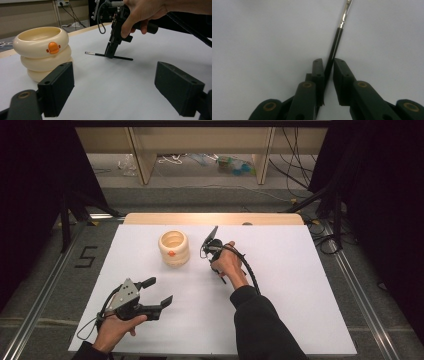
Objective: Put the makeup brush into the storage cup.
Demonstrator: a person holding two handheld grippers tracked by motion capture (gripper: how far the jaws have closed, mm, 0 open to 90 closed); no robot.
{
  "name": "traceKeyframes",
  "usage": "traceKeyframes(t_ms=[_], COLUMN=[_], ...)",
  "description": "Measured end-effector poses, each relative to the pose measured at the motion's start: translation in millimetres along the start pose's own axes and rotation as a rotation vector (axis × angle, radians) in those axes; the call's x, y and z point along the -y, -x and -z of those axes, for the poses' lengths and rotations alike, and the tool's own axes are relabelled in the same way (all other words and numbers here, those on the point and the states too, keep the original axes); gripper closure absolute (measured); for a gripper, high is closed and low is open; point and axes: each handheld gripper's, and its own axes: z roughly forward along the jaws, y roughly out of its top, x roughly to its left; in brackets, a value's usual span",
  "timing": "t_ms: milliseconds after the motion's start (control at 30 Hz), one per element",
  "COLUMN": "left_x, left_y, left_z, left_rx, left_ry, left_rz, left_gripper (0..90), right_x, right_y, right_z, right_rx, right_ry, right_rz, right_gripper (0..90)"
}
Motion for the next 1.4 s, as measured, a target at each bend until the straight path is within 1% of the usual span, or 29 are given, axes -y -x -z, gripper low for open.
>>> traceKeyframes(t_ms=[133,167,233,267,333,467,533,600,767,867,967,1033,1100,1167,1200,1233,1267,1300,1333,1367,1400], left_x=[0.0,0.0,0.0,0.0,0.3,0.2,0.2,-0.1,0.2,0.0,-0.4,-0.5,-0.3,-0.4,-0.5,-0.5,-0.5,-0.4,-0.4,-0.4,-0.4], left_y=[0.0,0.0,-0.1,-0.1,-0.3,-0.2,-0.2,-0.1,-0.3,-0.5,-0.3,-0.6,-0.5,-0.6,-0.6,-0.6,-0.6,-0.6,-0.5,-0.4,-0.5], left_z=[-0.1,0.0,0.1,0.2,-0.4,-0.4,-0.4,0.3,-0.3,0.0,-0.1,-0.2,-0.3,-0.2,-0.3,-0.4,-0.4,-0.5,-0.5,-0.5,-0.5], left_rx=[0.0,0.0,0.0,0.0,0.005,0.005,0.004,-0.001,0.003,-0.001,0.001,0.0,-0.001,0.0,0.0,0.0,0.001,0.0,0.0,0.0,0.0], left_ry=[0.0,0.0,0.001,0.0,0.008,0.008,0.008,-0.001,0.007,0.002,0.001,0.002,0.002,0.003,0.003,0.003,0.002,0.002,0.002,0.001,0.0], left_rz=[0.0,0.0,-0.001,0.001,0.004,0.001,0.003,-0.001,0.004,0.002,-0.002,-0.002,0.004,0.001,0.002,0.0,-0.001,0.0,-0.001,-0.001,-0.002], left_gripper=[16.2,16.2,16.2,16.2,16.2,16.2,16.2,16.2,16.2,16.2,16.2,16.2,16.2,16.2,16.2,16.1,16.2,16.2,16.2,16.2,16.2], right_x=[-1.7,-2.6,-3.8,-4.2,-4.4,-4.4,-4.0,-4.1,-4.9,-4.9,-6.3,-6.2,-5.7,-5.1,-4.6,-4.0,-3.7,-2.8,-2.9,-1.8,-0.6], right_y=[-1.2,-1.5,-3.6,-3.1,-3.4,-3.6,-3.1,-3.2,-4.5,-5.0,-4.4,-4.0,-4.3,-1.8,-1.1,1.6,1.9,3.8,3.9,5.9,9.1], right_z=[-0.4,0.0,0.1,-0.5,-0.6,-0.5,-1.0,-0.9,-0.1,0.0,-0.1,-0.1,1.3,2.4,4.1,5.5,6.9,9.8,12.4,15.6,17.1], right_rx=[0.009,0.011,0.011,0.017,0.018,0.018,0.021,0.02,0.018,0.019,0.018,0.015,0.012,0.008,0.008,0.009,0.002,-0.005,-0.008,-0.009,-0.006], right_ry=[-0.008,-0.017,-0.031,-0.025,-0.025,-0.026,-0.022,-0.022,-0.038,-0.038,-0.042,-0.041,-0.052,-0.039,-0.033,-0.018,-0.007,0.007,0.005,0.019,0.046], right_rz=[0.008,0.012,0.004,0.019,0.022,0.022,0.038,0.038,0.024,0.025,0.04,0.041,0.033,0.044,0.034,0.051,0.043,0.046,0.03,0.028,0.042], right_gripper=[81.4,82.3,84.0,84.8,85.2,85.3,85.3,85.3,85.4,85.4,85.4,85.4,85.4,85.4,85.4,85.4,85.4,85.4,85.4,85.4,85.4])
